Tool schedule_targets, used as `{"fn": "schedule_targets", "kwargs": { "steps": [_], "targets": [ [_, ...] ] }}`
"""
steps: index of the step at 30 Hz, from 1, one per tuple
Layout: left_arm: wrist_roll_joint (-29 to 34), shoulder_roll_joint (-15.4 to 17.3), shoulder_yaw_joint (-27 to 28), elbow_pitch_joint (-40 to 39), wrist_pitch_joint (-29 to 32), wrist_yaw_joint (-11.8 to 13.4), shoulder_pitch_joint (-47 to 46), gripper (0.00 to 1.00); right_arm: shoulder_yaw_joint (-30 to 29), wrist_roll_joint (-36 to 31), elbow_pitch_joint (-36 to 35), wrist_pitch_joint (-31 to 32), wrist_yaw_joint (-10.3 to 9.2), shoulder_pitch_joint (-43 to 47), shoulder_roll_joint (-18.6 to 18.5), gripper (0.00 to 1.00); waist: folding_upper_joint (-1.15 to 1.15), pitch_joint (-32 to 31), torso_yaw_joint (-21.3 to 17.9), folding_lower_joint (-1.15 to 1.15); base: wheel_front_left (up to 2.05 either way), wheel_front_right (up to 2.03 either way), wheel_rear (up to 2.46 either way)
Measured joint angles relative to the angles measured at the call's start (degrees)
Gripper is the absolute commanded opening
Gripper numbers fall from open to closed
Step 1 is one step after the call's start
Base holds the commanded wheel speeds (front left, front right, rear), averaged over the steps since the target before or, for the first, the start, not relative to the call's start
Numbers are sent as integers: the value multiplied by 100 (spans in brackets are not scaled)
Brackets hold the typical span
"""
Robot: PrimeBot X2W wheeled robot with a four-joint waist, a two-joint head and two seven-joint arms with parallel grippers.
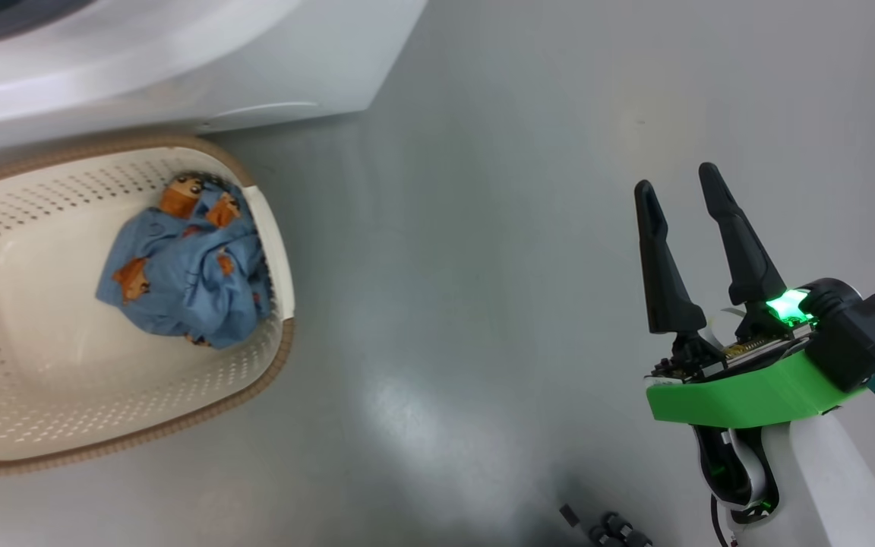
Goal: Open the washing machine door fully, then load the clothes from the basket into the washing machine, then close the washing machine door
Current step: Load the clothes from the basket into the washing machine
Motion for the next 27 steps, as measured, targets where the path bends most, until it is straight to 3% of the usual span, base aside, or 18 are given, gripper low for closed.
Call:
{"fn": "schedule_targets", "kwargs": {
  "steps": [6, 13, 19, 27],
  "targets": [
    [667, 207, 905, -811, -1, 259, 109, 0, 19, 146, -36, 0, 0, -19, 1, 100, 0, 126, -178, 0, 0, 0, 0],
    [1182, 182, 1584, -942, -4, 162, 752, 0, 177, 256, -44, 0, 0, -18, 7, 100, 0, 171, -370, 0, 0, 0, 0],
    [1488, 180, 2215, -924, -4, 144, 748, 0, 232, 264, -78, 0, 0, -16, 7, 100, 0, 153, -505, 0, 0, 0, 0],
    [2204, 181, 3171, -1612, -5, 235, 732, 0, 330, 308, -126, 0, 0, -16, 8, 100, 0, 219, -592, 0, 0, 0, 0]
  ]
}}
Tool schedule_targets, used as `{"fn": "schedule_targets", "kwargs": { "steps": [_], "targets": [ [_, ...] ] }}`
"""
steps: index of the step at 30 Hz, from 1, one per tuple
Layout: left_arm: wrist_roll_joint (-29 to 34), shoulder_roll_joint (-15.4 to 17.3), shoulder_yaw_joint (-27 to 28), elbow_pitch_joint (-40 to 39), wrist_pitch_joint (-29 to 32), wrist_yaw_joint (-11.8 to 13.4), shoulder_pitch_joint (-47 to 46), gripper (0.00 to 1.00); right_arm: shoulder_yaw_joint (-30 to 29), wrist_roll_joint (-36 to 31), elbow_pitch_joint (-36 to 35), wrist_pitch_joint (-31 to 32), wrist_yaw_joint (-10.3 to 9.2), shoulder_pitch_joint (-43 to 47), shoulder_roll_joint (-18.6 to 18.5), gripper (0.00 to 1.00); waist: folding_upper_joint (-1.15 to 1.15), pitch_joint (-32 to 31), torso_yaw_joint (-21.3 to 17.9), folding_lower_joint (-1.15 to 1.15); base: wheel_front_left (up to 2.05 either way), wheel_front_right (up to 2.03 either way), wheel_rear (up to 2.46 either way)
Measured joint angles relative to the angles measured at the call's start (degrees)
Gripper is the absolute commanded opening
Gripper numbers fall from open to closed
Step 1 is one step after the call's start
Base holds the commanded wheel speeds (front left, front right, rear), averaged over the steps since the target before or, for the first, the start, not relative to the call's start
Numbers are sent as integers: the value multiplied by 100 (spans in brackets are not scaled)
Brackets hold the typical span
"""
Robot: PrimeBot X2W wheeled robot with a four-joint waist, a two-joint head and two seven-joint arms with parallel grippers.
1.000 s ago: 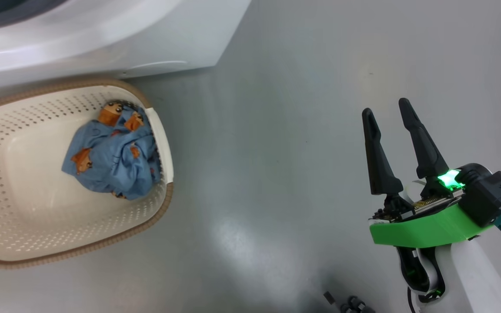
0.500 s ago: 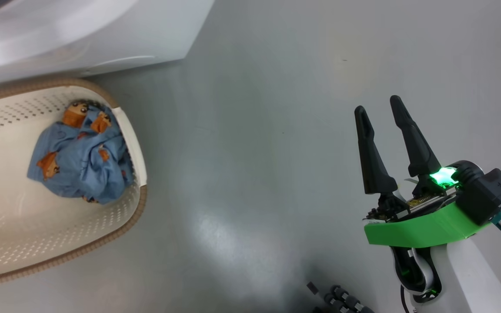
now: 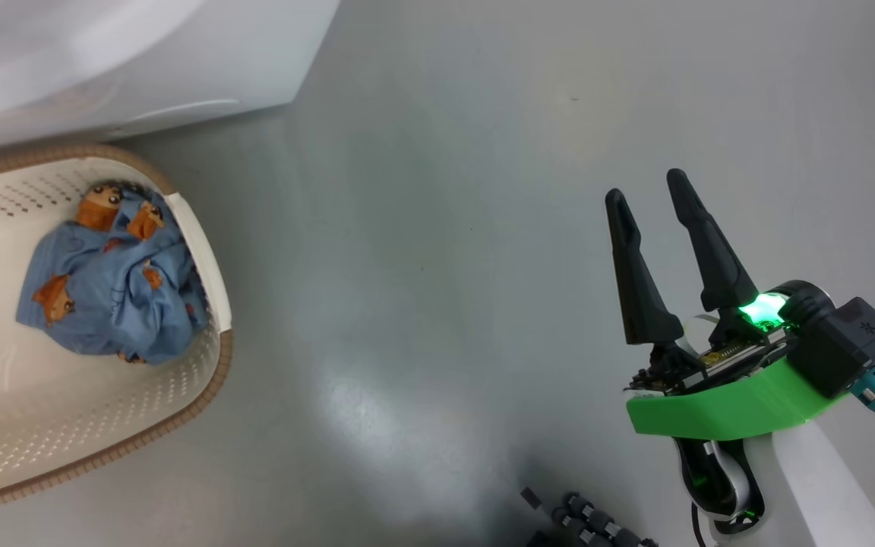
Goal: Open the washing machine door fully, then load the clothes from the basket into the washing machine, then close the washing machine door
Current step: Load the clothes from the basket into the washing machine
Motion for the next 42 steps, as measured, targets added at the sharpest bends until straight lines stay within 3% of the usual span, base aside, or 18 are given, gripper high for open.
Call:
{"fn": "schedule_targets", "kwargs": {
  "steps": [3, 7, 13, 19, 20, 22, 23, 24, 36, 42],
  "targets": [
    [237, -34, 321, -124, -1, -16, 15, 0, 14, 5, -8, 0, 0, -1, 1, 100, 0, 39, -14, 0, 0, 0, 0],
    [463, -168, 350, 292, -1, -237, 236, 0, 26, 13, -5, 0, 0, -1, 1, 100, 0, 12, -17, 0, 0, 0, 0],
    [662, -361, 73, 1362, 30, -519, 322, 0, 21, 13, -2, 0, 0, 0, 2, 100, 0, -58, 9, 0, 0, 0, 0],
    [646, -430, -190, 2056, 279, -625, -91, 0, 12, 13, 7, 0, 0, 0, 2, 100, 0, -116, 74, 0, 0, 0, 0],
    [637, -447, -211, 2162, 376, -634, -157, 11, 11, 13, 9, 0, 0, 0, 2, 100, 0, -131, 86, 0, 0, 0, 0],
    [641, -486, -327, 2323, 532, -643, -218, 47, 10, 13, 12, 0, 0, 0, 1, 100, 0, -162, 111, 0, 0, 0, 0],
    [638, -516, -359, 2381, 575, -649, -235, 79, 9, 13, 12, 0, 0, 0, 2, 100, 0, -177, 125, 0, 0, 0, 0],
    [636, -548, -380, 2436, 624, -649, -245, 100, 7, 13, 12, 0, 0, 0, 2, 100, 0, -191, 138, 0, 0, 0, 0],
    [-38, -765, -491, 2414, 199, -666, -180, 100, -140, -8, 38, 0, 0, 0, 0, 100, 0, -406, 311, 0, 0, 0, 0],
    [-492, -797, -326, 2029, 21, -666, 340, 100, -178, -71, 65, 0, 0, 1, -1, 100, 0, -578, 450, 0, 0, 0, 0]
  ]
}}
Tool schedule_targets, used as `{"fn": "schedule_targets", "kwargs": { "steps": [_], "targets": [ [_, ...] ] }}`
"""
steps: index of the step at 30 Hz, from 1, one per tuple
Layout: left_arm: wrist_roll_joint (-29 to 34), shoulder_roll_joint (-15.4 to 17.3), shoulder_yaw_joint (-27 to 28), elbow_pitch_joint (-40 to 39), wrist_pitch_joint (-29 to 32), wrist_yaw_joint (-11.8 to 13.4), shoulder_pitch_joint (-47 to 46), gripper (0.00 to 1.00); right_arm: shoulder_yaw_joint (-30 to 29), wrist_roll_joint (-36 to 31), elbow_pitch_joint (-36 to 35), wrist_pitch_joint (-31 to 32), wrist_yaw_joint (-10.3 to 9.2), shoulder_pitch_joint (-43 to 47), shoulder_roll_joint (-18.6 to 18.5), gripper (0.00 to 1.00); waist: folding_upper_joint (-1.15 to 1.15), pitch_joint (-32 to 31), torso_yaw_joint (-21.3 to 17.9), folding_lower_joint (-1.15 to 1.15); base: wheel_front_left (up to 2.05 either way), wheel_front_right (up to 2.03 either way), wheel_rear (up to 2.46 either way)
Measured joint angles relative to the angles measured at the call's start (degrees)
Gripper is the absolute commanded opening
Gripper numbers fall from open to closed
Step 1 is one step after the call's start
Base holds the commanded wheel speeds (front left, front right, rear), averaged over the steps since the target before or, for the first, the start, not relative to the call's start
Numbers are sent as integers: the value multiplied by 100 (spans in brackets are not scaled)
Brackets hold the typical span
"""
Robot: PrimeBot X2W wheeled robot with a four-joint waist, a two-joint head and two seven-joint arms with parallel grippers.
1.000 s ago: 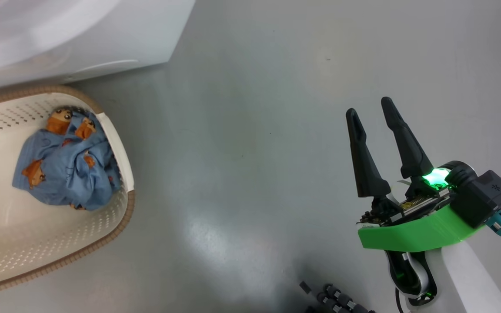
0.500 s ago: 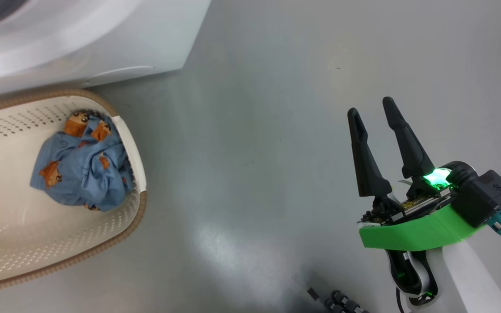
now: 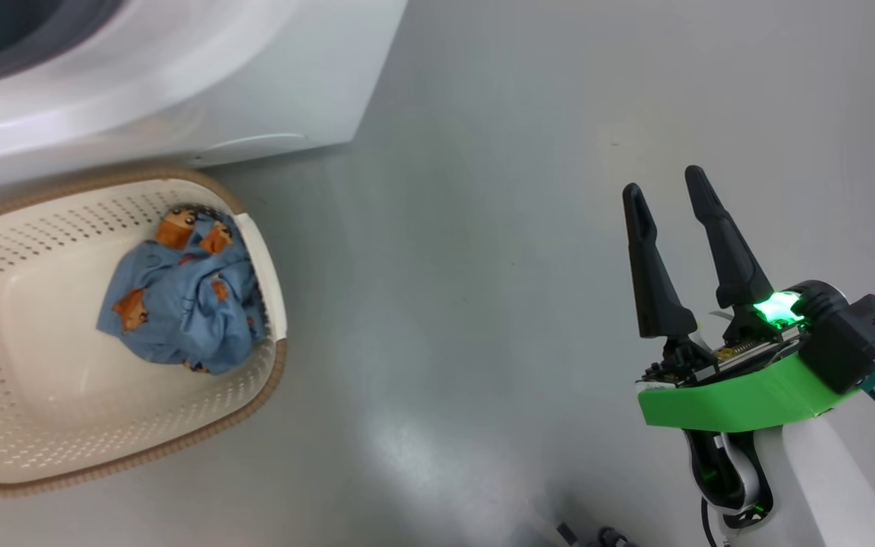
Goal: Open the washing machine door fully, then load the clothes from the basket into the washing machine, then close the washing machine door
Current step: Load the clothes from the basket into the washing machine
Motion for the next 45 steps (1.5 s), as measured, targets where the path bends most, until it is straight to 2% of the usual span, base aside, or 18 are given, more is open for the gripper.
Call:
{"fn": "schedule_targets", "kwargs": {
  "steps": [9, 22, 32, 45],
  "targets": [
    [114, -14, 833, -1102, -21, 0, 875, 100, -109, -194, 53, 0, 0, 0, -1, 100, 0, -249, 180, 0, 0, 0, 0],
    [671, -511, 1778, -2064, -21, 1, 2190, 100, -194, -485, 208, 0, 0, 28, -3, 100, 0, -759, 391, 0, 0, 0, 0],
    [906, -824, 2235, -2670, -21, 1, 3267, 100, -335, -490, 361, 0, 0, 293, -131, 100, 0, -1269, 562, 0, 0, 0, 0],
    [1371, -1216, 2451, -3259, -21, 0, 4539, 100, -397, -488, 471, 1, 0, 666, -309, 100, 0, -1880, 822, 0, 0, 0, 0]
  ]
}}
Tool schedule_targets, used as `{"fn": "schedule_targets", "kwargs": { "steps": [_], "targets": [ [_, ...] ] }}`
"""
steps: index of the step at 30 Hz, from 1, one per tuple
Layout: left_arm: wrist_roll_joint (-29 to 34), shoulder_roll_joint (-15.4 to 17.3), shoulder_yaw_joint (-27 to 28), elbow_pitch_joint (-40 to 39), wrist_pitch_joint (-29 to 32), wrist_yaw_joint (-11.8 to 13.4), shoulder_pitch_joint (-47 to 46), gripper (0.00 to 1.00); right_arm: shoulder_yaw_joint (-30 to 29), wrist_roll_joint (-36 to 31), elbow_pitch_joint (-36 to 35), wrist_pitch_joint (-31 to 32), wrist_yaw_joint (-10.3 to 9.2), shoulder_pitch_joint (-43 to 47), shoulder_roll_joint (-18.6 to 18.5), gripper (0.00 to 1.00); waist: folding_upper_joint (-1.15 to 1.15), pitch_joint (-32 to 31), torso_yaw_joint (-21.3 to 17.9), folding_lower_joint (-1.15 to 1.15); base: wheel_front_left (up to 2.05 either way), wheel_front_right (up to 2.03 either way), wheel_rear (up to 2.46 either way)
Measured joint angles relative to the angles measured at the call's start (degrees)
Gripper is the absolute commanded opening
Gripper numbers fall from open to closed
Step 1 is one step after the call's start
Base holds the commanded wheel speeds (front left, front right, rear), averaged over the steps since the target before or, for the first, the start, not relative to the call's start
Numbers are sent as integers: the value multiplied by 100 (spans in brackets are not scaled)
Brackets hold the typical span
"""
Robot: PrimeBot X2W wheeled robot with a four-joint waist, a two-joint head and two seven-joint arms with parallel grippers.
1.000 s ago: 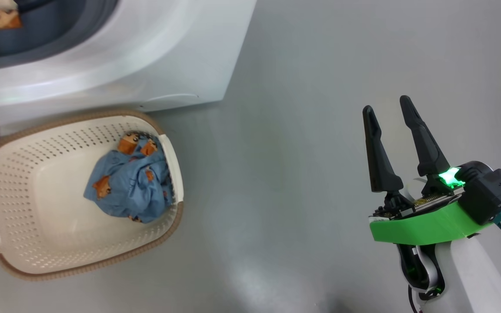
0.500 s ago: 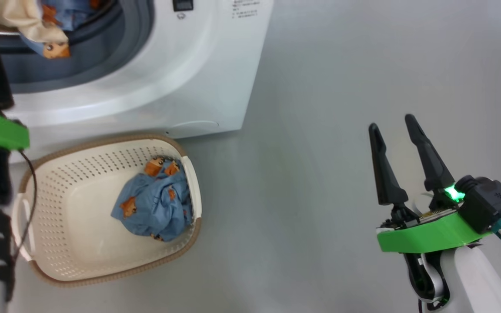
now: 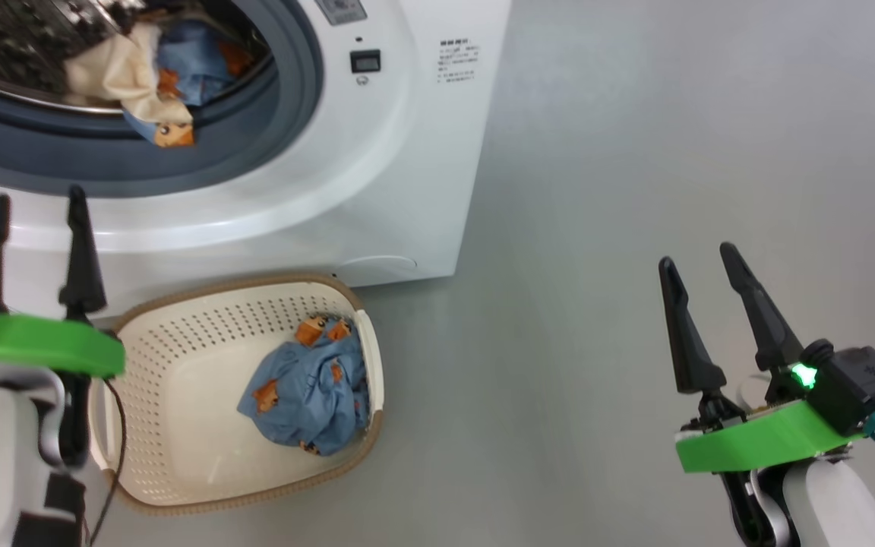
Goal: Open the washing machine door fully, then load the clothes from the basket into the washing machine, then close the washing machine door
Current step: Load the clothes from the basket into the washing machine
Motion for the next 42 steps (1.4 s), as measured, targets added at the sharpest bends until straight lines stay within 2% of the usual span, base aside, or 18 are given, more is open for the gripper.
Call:
{"fn": "schedule_targets", "kwargs": {
  "steps": [17, 24, 42],
  "targets": [
    [419, -355, 201, -744, 1, 0, 1419, 100, -241, 19, 30, 0, 0, 611, -180, 100, 0, -664, 396, 0, 0, 0, 0],
    [490, -407, 339, -993, 1, 0, 1931, 100, -338, 27, 13, 0, 0, 796, -181, 100, 0, -857, 560, 0, 0, 0, 0],
    [622, -563, 626, -1720, 1, 0, 2797, 100, -441, 58, 9, 0, 0, 1036, -148, 100, 0, -1018, 629, 1, 0, 0, 0]
  ]
}}
